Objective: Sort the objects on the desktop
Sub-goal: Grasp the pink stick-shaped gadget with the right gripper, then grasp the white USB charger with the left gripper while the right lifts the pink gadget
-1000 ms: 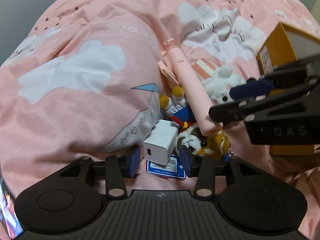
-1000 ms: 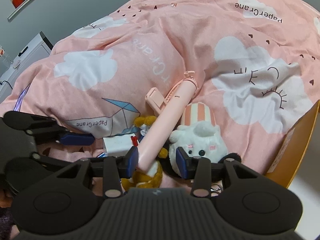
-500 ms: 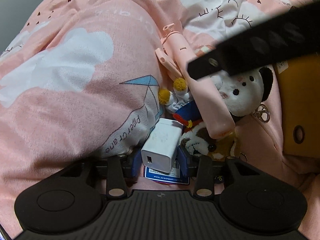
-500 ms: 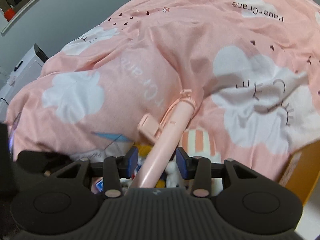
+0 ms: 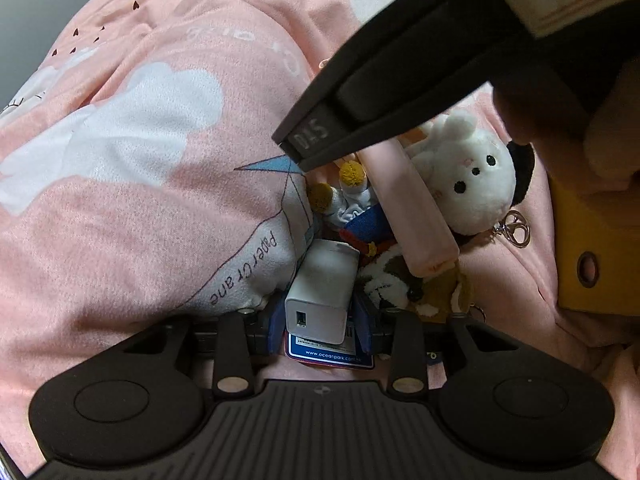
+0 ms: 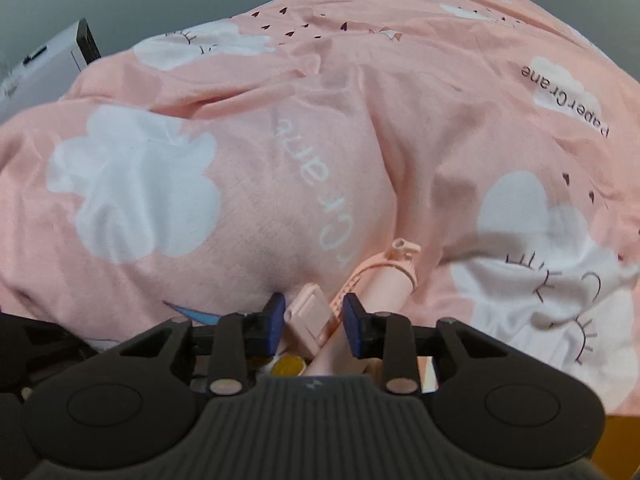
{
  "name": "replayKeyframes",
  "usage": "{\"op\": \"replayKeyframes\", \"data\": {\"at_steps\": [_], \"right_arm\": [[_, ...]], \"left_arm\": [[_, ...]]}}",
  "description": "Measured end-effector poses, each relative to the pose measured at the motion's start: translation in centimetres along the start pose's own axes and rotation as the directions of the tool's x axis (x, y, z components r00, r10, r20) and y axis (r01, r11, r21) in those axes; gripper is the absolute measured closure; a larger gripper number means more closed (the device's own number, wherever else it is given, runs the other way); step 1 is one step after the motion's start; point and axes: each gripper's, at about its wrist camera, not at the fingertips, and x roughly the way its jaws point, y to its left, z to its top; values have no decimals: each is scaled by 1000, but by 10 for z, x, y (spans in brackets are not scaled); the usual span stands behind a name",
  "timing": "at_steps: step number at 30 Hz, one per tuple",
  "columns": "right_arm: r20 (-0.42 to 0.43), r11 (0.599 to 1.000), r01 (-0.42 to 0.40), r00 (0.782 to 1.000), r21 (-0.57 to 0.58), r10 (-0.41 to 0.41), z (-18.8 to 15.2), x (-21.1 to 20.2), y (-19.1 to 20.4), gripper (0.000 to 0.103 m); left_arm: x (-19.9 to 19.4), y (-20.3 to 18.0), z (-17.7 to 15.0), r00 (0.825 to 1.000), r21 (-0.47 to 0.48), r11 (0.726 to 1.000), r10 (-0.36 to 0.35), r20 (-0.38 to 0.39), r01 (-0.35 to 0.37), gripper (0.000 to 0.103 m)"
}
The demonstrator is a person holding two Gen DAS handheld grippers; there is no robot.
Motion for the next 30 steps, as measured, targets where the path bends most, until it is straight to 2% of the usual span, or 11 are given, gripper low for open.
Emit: {"op": "replayKeyframes", "data": {"at_steps": [4,7,15,19,25,27,30], "right_arm": [[-14,1000,14,1000,-27,-14,-2,4,4,80],[18,999,29,999,-22,-28,-6,-9,1,87],[95,993,-28,995,111,17,-20,-68,-29,96],[155,992,-38,988,125,18,-29,-105,-36,96],[202,985,-79,978,156,47,-41,-144,-43,97],[227,984,-88,973,155,51,-44,-156,-43,97],[260,982,-93,964,162,49,-51,-177,-45,97]], "left_arm": [[5,-2,0,1000,-5,1000,10,-4,-10,61],[7,-2,-1,1000,-1,1000,2,-1,-2,61],[-6,-10,-13,998,18,999,25,49,-26,61],[-21,-11,-22,996,-2,1000,9,88,-9,65],[-47,-11,-35,989,-48,999,-10,148,17,66],[-60,0,-41,985,-58,998,-9,172,19,66],[-69,-8,-22,979,-64,998,-2,204,15,66]]}}
